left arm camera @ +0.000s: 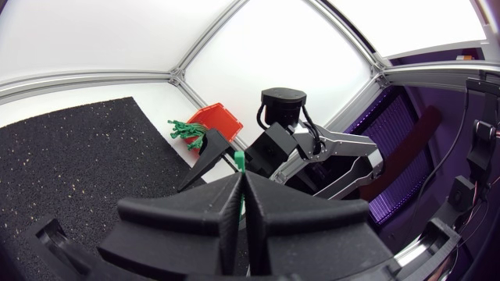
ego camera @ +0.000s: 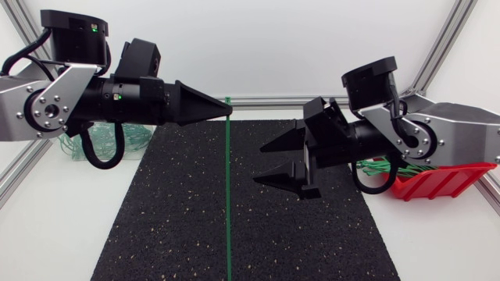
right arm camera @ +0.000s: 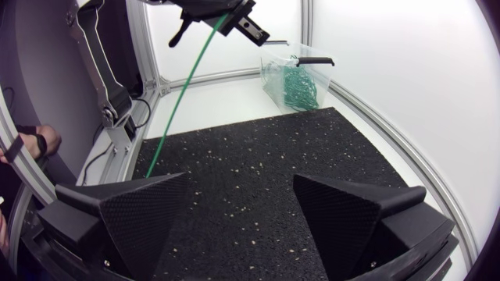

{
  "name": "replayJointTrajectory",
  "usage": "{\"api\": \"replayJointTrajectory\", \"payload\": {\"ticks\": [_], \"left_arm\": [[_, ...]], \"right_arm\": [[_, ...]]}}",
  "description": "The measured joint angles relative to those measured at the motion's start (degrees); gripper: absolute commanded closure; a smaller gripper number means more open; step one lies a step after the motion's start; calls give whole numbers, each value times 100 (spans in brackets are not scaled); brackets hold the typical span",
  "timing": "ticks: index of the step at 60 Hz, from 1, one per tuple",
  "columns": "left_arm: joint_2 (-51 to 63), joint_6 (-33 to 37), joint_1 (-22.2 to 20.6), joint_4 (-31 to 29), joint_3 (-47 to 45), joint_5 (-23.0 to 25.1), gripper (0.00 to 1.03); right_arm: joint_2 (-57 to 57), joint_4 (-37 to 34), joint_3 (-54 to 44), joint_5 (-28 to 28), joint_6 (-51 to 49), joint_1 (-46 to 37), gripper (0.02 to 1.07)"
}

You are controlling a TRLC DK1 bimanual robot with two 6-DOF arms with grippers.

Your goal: Take a green cable tie from the red box, thread the tail through the head to close it, then place it in the transparent bin on the left.

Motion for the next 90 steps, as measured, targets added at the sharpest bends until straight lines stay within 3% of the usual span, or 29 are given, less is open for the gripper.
{"api": "replayJointTrajectory", "payload": {"ticks": [10,18,38,48,58,62,83,90], "left_arm": [[136,22,0,0,26,42,99],[247,61,0,0,26,44,99],[479,146,0,0,68,61,99],[494,146,0,2,70,61,99],[494,146,0,2,70,61,99],[494,146,0,2,68,61,99],[494,144,13,0,68,107,99],[494,146,17,0,68,125,99]], "right_arm": [[133,0,31,1714,-542,302,5],[267,-4,68,2328,-645,422,5],[380,-122,94,2251,-1659,463,5],[409,1410,-431,2273,-2492,459,5],[409,2378,-782,2398,-3296,431,5],[409,2883,-918,2188,-3762,385,5],[400,3683,-1187,1864,-5641,170,5],[378,4540,-1523,1593,-5886,186,5]]}}
